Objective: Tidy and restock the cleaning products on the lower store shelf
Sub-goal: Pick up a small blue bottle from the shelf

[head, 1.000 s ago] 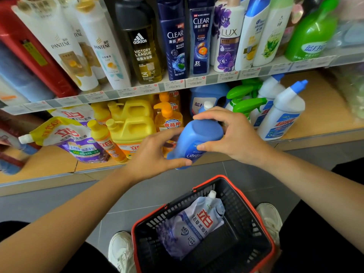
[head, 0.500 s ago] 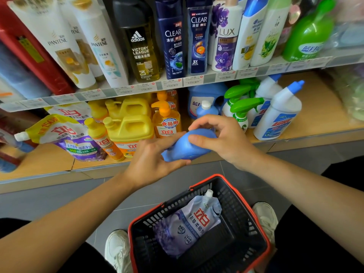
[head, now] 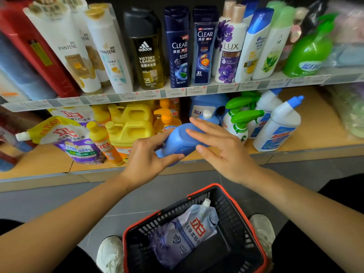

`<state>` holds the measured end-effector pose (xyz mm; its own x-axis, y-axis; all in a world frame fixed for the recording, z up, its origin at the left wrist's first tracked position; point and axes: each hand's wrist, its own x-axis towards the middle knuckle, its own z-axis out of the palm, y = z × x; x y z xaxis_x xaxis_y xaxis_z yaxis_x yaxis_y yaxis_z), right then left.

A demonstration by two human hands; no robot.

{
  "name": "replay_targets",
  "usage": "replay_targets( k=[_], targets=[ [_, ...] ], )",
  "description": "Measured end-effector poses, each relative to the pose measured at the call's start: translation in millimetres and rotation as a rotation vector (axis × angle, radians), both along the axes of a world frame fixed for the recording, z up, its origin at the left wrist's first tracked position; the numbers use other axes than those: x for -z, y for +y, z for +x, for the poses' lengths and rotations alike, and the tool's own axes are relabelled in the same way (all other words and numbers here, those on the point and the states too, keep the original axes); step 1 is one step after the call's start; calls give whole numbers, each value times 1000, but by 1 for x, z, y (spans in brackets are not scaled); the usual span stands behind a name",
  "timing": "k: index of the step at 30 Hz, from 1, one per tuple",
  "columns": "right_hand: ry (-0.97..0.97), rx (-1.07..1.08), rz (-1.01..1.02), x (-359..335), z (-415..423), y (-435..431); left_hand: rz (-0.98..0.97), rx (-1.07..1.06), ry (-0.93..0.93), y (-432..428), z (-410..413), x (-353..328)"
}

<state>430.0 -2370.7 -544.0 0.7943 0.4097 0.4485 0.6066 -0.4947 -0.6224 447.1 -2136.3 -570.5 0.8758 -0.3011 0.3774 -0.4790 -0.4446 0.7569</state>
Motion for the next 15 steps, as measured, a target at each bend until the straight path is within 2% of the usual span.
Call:
replay_targets(
  k=[3, 8, 12, 15],
  targets=[
    [-172, 24, -24, 4, 1, -1, -57, -19, 16, 3, 2, -2],
    [-312, 39, 13, 7, 2, 0, -59, -25, -3, 8, 2, -4],
    [-323, 90, 73, 3, 4, -1, -59, -14, 34, 7, 1, -7],
    [-248, 167, 115, 1, 6, -2, -100, 29, 106, 5, 0, -9]
  ],
)
